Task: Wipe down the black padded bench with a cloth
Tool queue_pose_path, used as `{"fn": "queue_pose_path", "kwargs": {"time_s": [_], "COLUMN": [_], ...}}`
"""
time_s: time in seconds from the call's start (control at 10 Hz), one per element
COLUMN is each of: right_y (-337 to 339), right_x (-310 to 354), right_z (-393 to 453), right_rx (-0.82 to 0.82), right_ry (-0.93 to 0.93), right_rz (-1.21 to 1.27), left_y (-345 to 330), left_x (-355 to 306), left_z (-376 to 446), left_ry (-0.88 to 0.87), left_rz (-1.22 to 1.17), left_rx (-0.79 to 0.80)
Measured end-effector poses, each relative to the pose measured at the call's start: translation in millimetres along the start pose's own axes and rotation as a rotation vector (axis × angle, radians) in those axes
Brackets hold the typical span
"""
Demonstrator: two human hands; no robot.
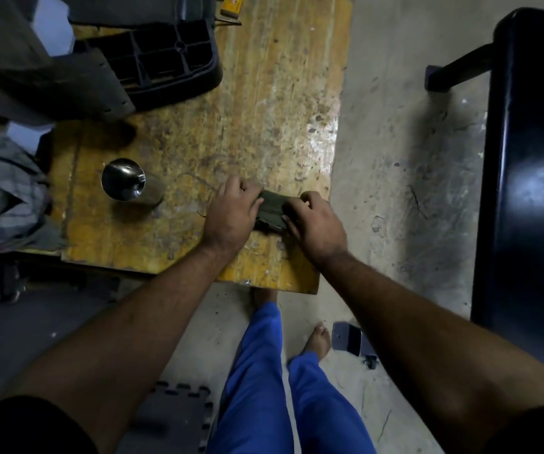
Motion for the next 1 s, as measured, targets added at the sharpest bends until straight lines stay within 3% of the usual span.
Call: {"fn": "queue_pose_path", "kwargs": {"time_s": [0.3, 0.6, 0.8, 0.9, 1.0], "right_y": [-20, -11, -16, -1, 28], "right_x": [-6, 7, 1, 8, 16], "right_z": [-5, -10, -11, -15, -29], "right_rx": [-0.122, -0.13, -0.124, -0.131, -0.249], "right_ry": [-0.038, -0.094, -0.029, -0.064, -0.125], "right_rz": [-0.042, 0.064, -0.078, 0.001, 0.226], "left_y": [-23, -16, -32, -17, 13], "left_x": [25, 8, 6, -9, -38], "left_z": [-11, -23, -37, -42, -59], "left_ry": [-0.119, -0.147, -0.133, -0.079, -0.023], "left_rz": [0.199, 0.326, 0.311, 0.319, 0.18], "left_rx": [0.021, -0.004, 0.01, -0.006, -0.134]}}
Point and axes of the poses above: each hand's wrist, its own z-axis towards the middle knuckle, its own y-axis out of the back of the hand, x = y × z, the point moved 5 cm from there along z, towards the middle knuckle, and after that the axes turned 3 degrees about y, right-handed, at the moved point
